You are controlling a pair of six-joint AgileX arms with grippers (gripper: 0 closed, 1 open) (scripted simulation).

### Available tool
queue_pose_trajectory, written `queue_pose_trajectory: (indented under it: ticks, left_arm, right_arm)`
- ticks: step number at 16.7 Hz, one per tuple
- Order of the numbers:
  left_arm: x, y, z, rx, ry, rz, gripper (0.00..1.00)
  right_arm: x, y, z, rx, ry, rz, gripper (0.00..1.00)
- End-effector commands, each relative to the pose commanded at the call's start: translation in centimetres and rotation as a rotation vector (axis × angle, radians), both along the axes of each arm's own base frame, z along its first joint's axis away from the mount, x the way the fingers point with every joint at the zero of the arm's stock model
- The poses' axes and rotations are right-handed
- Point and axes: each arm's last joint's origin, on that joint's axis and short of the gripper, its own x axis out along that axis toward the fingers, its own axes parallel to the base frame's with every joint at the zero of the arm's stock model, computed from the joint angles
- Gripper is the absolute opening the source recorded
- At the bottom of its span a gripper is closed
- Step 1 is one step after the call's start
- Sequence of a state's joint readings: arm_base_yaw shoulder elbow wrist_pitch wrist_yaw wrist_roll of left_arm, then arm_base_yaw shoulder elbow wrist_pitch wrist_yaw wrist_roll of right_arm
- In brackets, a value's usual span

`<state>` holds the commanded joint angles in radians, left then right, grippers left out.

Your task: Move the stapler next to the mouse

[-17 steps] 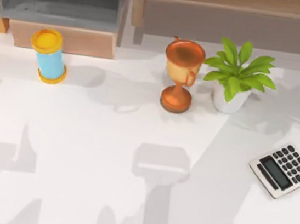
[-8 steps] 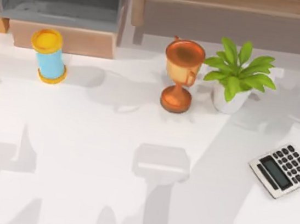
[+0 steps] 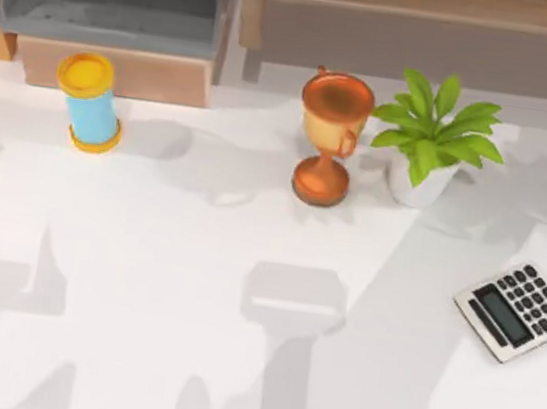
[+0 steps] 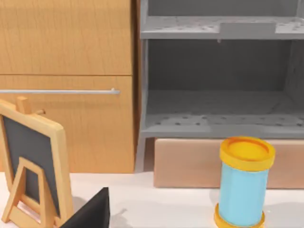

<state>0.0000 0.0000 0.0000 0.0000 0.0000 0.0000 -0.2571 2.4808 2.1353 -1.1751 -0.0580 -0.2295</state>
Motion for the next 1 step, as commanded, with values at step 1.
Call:
queue_pose_trajectory:
  ticks: [1]
  left_arm:
    - [0.00, 0.00, 0.00, 0.000, 0.000, 0.000, 1.00]
  right_arm:
    - [0.00, 0.00, 0.00, 0.000, 0.000, 0.000, 1.00]
